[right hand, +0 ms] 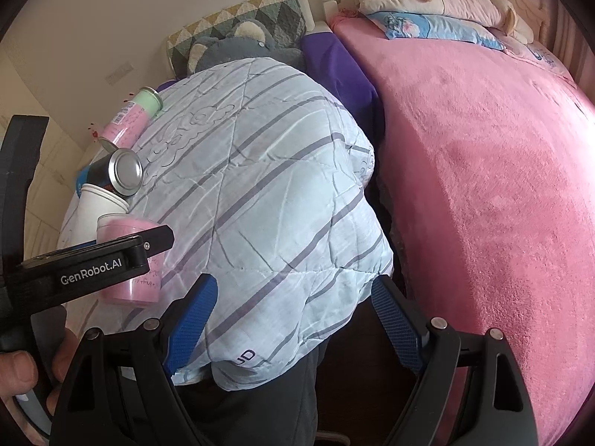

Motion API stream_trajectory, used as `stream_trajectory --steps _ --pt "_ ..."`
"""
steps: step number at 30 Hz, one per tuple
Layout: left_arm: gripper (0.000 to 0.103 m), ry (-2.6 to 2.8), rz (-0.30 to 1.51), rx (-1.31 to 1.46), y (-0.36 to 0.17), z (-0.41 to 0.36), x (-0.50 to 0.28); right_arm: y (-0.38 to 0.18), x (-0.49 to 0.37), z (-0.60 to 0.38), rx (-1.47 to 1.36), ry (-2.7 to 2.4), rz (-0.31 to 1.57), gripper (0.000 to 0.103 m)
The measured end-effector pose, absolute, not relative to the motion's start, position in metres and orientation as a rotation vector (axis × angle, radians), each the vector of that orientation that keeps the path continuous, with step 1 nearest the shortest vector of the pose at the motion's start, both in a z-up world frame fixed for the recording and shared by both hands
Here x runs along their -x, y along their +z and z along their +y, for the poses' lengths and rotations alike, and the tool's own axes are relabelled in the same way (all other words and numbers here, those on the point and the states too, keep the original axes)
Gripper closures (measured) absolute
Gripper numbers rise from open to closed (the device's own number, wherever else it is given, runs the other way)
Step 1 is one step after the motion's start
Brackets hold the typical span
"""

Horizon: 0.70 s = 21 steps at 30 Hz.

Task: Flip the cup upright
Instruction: 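Bring the pink cup to the left tool while the left tool closes on it, then rotate the held pink cup with the left tool until its opening faces up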

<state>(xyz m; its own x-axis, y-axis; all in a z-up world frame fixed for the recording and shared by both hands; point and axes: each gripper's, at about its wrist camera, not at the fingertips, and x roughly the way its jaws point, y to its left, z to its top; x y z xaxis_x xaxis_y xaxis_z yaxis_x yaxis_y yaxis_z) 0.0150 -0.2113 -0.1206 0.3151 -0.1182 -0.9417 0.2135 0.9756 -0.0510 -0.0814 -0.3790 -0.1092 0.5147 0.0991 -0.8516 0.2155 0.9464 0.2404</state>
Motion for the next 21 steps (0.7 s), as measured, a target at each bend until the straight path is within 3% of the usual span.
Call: stream_trajectory --steps 1,14,21 --pt "0.037 -0.222 1.239 -0.082 -0.123 -0.211 -0.015 -0.11 0.081 -0.379 -0.336 -0.073 1.034 0.017" --pt "0.039 -0.312 1.091 -0.1 -0.091 -0.219 -0.025 -0.111 0.076 -0.377 -0.354 -0.077 1.04 0.017" --pt "0.039 -0.288 0.836 -0.091 -0.053 -0.232 -0.074 -0.107 0.06 -0.377 -0.36 -0.091 1.031 0.017"
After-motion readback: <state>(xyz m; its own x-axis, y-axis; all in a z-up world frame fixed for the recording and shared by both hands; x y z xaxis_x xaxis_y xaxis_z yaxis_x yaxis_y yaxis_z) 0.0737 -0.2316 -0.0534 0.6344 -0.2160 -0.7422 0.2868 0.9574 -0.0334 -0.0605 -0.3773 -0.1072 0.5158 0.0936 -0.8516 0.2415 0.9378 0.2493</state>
